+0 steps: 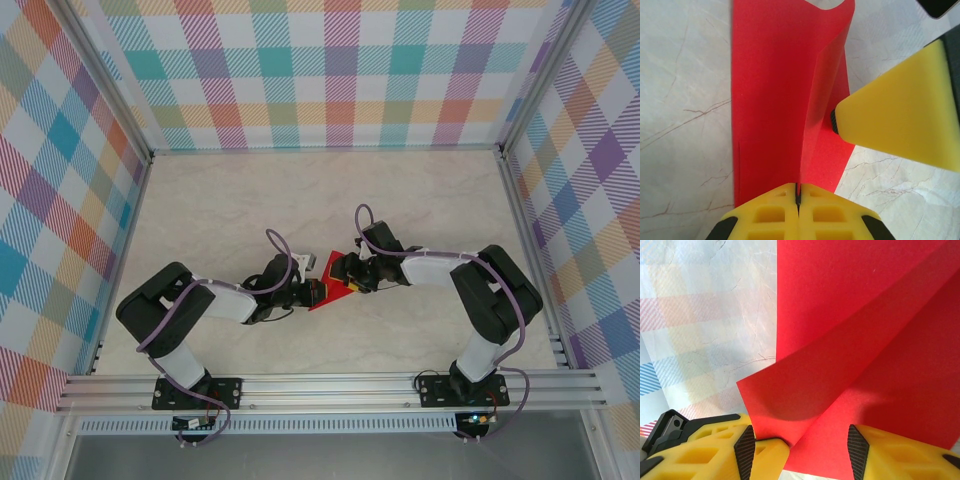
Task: Fold a paper plane with a square sheet of paper (pick it up from the middle)
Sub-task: Fold the wing for the third time at the center of the table.
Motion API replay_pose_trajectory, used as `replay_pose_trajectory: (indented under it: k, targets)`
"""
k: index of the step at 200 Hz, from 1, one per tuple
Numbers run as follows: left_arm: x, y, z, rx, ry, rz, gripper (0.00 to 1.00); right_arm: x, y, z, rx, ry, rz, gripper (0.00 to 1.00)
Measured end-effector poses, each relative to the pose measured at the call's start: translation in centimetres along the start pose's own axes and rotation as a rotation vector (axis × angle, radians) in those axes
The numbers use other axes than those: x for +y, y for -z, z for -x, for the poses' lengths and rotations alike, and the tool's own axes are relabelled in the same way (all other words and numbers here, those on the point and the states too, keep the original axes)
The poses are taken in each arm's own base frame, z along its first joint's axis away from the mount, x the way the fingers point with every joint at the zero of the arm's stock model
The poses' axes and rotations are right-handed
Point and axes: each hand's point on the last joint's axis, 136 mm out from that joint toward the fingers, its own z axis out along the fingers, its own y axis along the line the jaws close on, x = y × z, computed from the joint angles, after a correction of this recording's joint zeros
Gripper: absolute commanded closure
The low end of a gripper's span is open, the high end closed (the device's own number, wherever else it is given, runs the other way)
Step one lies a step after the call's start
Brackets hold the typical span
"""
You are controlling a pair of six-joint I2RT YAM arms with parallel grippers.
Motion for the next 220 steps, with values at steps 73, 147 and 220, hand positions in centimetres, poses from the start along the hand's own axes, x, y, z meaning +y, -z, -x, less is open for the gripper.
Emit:
replay_pose_trajectory:
  k: [73,147,220]
  targets:
    - [0.0,0.0,0.2,0.001,0.013,-0.005,0.95,-0.7,-0.4,0.1,0.004,-0.018,-0.049,0.46]
    - [0.1,0.5,0.1,0.017,0.023,0.014,0.75,-0.8,-0.6,0.6,0.003,-0.036,-0.124,0.44]
    - [-1.9,4.4,2.9,-0.089,0.007,0.027,0.56,-0.8,-0.9,0.9,0.008,-0.088,-0.2,0.37]
